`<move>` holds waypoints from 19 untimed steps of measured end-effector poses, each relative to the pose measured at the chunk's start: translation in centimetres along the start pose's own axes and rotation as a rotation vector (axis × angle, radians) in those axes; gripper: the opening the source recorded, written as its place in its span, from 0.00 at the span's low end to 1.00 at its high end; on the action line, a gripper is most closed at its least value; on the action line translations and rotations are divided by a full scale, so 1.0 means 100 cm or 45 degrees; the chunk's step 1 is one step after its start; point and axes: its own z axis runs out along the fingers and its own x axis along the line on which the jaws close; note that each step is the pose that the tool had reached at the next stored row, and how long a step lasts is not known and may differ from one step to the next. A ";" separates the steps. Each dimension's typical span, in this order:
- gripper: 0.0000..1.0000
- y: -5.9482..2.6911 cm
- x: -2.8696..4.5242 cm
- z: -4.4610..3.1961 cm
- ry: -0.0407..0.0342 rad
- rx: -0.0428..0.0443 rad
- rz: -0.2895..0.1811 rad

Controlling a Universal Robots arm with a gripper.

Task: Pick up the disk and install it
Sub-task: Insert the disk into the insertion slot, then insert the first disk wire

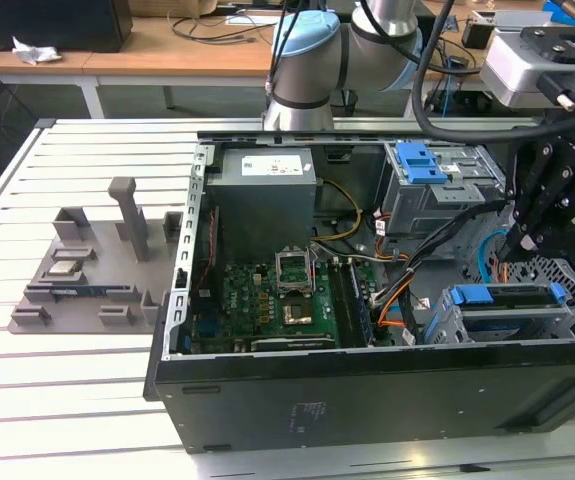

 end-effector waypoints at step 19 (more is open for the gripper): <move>0.17 -0.0487 -0.0122 0.0021 0.0011 -0.017 0.000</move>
